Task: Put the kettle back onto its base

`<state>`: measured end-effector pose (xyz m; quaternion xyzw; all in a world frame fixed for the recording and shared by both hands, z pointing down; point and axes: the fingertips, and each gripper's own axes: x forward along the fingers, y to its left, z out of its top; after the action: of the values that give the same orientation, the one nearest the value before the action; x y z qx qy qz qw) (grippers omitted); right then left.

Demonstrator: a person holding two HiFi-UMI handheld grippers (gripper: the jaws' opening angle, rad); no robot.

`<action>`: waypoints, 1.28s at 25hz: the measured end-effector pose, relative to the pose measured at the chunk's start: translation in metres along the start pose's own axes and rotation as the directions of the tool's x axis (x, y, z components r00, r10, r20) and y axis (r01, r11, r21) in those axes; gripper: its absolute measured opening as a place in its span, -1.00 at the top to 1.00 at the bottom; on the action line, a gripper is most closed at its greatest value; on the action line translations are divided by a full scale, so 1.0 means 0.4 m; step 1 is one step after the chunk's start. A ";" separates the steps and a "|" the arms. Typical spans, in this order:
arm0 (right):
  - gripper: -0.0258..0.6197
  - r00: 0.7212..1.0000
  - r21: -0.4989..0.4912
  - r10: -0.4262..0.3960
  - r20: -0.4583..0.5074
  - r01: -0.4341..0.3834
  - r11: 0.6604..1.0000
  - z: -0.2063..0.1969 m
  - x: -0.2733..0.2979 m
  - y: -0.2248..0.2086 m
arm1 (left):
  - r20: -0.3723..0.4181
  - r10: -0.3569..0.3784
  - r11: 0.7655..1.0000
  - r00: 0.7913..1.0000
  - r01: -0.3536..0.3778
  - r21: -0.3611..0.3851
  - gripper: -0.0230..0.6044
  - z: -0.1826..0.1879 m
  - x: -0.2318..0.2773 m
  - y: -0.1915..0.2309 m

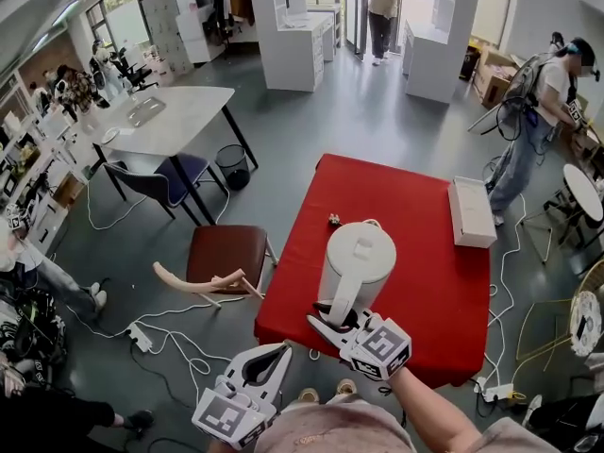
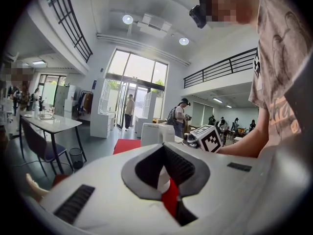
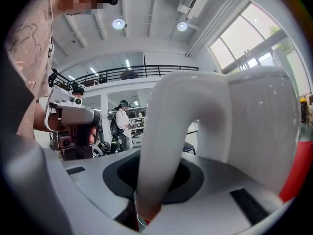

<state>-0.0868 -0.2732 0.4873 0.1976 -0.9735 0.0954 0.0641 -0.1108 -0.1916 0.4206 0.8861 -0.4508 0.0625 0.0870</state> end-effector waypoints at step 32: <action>0.55 0.999 -0.087 -0.003 -0.044 -0.001 0.996 -0.115 0.011 0.059 | -0.031 0.006 1.000 0.999 -0.006 -0.003 0.94 -0.023 -0.005 -0.005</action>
<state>-0.0960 -0.2439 0.5291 0.1930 -0.9750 0.0573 0.0943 -0.1108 -0.1868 0.4292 0.8836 -0.4521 0.0761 0.0951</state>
